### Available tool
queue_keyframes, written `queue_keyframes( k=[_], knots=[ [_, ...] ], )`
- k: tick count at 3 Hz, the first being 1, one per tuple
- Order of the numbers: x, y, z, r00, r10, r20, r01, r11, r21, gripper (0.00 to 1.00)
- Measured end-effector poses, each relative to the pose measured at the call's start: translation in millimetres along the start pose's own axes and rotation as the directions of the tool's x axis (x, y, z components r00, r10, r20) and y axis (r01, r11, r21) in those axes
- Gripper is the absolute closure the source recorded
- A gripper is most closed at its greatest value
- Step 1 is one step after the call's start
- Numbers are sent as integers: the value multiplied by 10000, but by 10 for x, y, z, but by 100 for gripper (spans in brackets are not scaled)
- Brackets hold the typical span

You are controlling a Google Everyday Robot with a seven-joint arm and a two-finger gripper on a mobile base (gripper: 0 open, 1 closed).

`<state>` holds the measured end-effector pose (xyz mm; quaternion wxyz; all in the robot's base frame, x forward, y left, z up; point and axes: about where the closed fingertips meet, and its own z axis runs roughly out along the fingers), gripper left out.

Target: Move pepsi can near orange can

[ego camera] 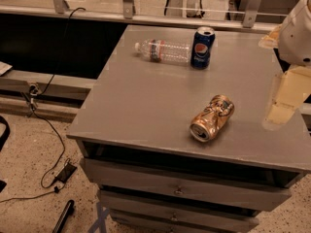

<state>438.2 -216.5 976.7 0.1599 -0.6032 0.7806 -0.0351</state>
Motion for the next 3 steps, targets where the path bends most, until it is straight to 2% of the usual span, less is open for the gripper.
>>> queue_keyframes(
  k=[1,2,3],
  knots=[
    [-3,-12,-4,10000,20,23,-21,10000,59,0],
    [-94,-282,62,9990,61,450,-87,9983,580,0],
    [-323,-831,186,9895,36,1442,-236,9902,1374,0]
  ],
)
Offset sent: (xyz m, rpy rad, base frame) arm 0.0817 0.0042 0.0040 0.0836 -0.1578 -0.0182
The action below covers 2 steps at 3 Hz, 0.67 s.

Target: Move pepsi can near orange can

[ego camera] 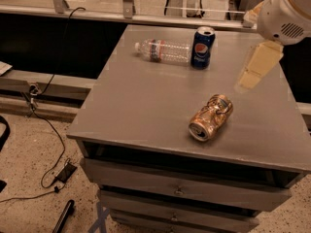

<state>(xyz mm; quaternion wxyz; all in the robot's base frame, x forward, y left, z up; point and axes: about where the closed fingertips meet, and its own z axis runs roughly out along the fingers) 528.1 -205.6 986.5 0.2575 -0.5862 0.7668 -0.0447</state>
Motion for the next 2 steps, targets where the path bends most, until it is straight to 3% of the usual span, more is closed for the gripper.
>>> queue_keyframes(
  k=[1,2],
  knots=[
    [-196,-503,235,9916,317,1252,-403,9969,669,0],
    [-283,-856,535,9514,835,2964,-1201,9869,1076,0]
  ],
)
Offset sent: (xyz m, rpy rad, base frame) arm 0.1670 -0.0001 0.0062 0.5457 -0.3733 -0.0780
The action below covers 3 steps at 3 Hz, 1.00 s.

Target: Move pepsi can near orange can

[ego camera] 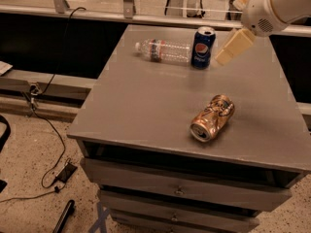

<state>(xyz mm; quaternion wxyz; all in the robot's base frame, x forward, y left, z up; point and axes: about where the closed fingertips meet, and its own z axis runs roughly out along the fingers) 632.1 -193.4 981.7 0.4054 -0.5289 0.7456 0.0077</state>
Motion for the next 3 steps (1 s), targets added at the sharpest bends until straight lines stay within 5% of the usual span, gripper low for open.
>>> queue_keyframes(
  k=[1,2,3],
  knots=[
    [49,-158,249,9812,1027,1633,-1118,9926,474,0],
    [91,-370,401,9467,1791,2678,-2159,9697,1145,0],
    [212,-593,523,8918,2690,3639,-3484,9213,1727,0]
  ],
)
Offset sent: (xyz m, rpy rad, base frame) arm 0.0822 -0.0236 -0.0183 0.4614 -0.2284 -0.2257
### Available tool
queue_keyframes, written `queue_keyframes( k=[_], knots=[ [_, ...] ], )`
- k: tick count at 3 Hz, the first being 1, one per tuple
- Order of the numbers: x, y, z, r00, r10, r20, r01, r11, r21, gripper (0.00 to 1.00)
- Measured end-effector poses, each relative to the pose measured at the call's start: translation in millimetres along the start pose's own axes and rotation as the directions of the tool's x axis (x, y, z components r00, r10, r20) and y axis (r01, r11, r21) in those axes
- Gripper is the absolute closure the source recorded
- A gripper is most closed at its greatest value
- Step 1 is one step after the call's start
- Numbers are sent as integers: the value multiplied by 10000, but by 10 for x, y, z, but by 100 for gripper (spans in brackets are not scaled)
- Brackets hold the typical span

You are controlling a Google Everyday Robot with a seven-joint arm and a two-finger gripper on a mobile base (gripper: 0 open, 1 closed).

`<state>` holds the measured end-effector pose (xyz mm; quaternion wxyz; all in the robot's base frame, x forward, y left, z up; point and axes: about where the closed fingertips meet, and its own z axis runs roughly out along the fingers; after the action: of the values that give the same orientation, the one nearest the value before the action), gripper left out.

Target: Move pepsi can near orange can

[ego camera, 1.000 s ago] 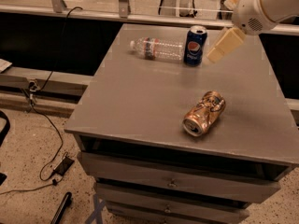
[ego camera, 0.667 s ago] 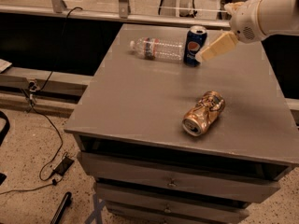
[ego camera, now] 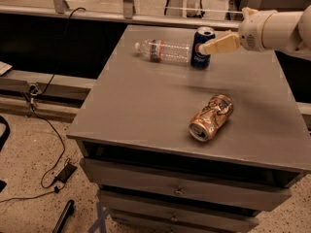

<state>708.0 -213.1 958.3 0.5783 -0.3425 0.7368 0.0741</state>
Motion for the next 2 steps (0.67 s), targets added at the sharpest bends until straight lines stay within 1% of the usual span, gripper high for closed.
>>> queue_keyframes(
  k=[1,2],
  knots=[
    [49,19,111,9987,515,50,-515,9987,14,0],
    [109,47,248,9970,769,-3,-769,9969,-162,0]
  ],
)
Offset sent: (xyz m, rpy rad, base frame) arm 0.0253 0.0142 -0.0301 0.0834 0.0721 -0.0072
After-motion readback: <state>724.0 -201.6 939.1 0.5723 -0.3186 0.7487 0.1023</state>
